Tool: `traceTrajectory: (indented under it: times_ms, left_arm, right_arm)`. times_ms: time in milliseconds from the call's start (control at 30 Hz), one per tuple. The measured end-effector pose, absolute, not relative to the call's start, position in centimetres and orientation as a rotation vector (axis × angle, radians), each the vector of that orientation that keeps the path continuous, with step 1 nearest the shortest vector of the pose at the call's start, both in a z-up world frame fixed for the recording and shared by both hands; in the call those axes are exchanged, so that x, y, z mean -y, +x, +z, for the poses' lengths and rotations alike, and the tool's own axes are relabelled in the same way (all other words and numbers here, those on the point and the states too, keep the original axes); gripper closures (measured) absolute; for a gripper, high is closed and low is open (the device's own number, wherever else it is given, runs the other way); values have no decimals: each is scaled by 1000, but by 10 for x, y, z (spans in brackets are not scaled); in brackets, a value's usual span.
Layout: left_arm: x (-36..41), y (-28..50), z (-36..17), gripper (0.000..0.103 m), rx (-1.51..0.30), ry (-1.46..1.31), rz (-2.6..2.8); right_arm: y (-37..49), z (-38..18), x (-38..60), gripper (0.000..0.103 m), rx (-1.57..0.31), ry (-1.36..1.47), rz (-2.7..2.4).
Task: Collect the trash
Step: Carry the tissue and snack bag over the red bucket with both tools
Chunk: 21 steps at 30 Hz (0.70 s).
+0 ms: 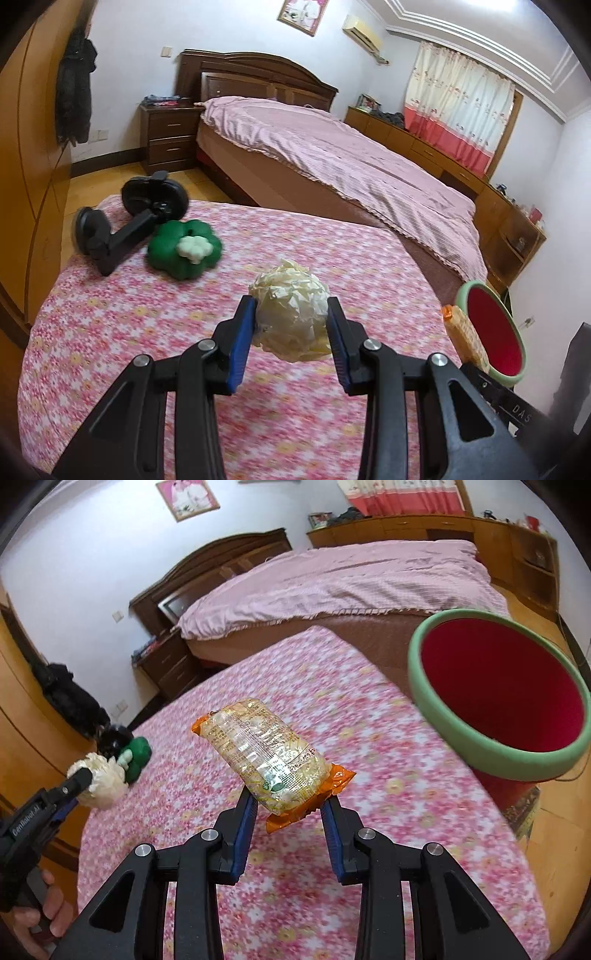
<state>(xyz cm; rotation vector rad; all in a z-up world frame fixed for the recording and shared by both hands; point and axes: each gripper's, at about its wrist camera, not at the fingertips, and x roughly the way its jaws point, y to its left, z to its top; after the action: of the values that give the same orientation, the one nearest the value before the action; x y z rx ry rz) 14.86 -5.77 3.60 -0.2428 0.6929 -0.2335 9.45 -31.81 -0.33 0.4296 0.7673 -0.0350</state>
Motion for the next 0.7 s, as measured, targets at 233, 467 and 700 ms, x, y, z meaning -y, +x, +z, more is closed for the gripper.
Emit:
traceTrajectory:
  times_ms: [233, 467, 700]
  left_arm:
    - [93, 139, 49, 64, -690, -213, -281]
    - [131, 137, 60, 64, -689, -175, -329]
    - [182, 140, 69, 64, -707, -131, -409]
  right_arm:
    - [67, 11, 350, 68, -703, 482, -50]
    - [42, 21, 388, 68, -631, 531, -78]
    - [22, 26, 427, 68, -579, 570, -128]
